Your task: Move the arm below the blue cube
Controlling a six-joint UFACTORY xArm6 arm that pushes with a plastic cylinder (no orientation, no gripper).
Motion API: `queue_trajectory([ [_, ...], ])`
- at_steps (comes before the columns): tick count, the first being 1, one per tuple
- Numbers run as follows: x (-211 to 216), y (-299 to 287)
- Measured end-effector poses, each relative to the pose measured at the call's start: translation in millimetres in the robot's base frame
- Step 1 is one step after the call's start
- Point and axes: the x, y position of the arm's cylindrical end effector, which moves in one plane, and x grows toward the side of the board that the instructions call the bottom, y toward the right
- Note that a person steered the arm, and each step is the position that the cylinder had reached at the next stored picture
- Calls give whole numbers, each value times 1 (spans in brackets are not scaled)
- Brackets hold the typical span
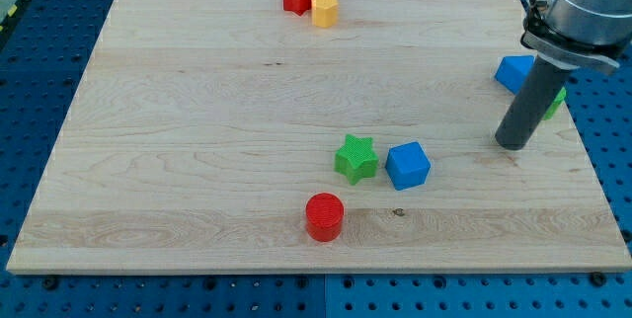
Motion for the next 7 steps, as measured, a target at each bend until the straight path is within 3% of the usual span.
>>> queue_trajectory([
  [4,40,10],
  [7,93,-25],
])
